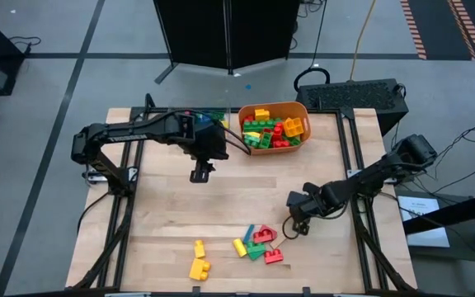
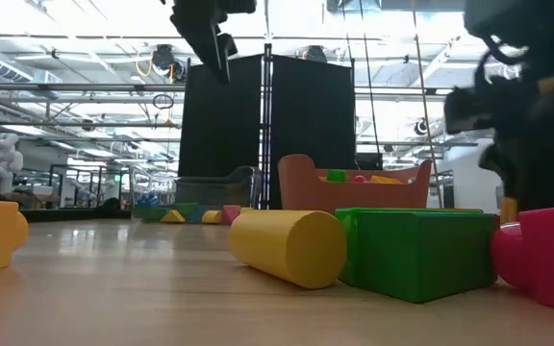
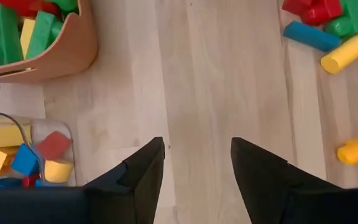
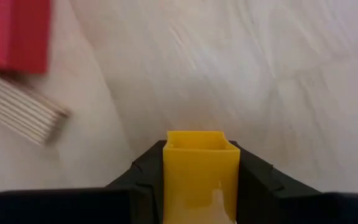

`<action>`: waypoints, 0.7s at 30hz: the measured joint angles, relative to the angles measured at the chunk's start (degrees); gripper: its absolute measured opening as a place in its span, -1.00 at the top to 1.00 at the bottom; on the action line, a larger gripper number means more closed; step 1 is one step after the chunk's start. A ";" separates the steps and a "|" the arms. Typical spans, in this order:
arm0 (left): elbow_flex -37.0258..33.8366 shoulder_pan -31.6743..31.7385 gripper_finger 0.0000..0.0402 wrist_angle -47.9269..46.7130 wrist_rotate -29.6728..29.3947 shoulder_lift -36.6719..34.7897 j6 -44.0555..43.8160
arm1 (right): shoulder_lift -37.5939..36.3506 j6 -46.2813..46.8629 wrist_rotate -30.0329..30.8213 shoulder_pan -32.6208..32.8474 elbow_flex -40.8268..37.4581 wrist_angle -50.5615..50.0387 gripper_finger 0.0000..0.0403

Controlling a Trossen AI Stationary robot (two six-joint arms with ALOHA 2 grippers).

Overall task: Sort blocks by size
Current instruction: Put the big yellow game piece into the orange bin

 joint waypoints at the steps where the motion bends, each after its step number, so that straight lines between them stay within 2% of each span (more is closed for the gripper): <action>1: -0.09 0.02 0.05 0.05 -0.10 0.00 0.00 | -0.03 -0.55 0.28 -0.52 0.74 -0.30 0.44; 8: -0.09 0.13 0.05 5.37 -0.14 -0.02 -1.66 | -0.89 -8.87 10.94 -4.80 10.48 -0.92 0.44; 15: -0.08 0.98 0.05 17.84 -0.05 -1.65 -3.88 | -7.26 -25.83 30.99 -10.57 22.60 0.63 0.44; 18: -0.04 1.49 0.05 24.68 0.90 -2.41 -3.74 | -12.07 -34.57 32.39 -13.66 25.58 9.23 0.44; 21: -0.04 1.59 0.05 33.19 3.52 -2.49 -2.81 | -16.48 -41.96 28.28 -15.94 26.14 23.41 0.44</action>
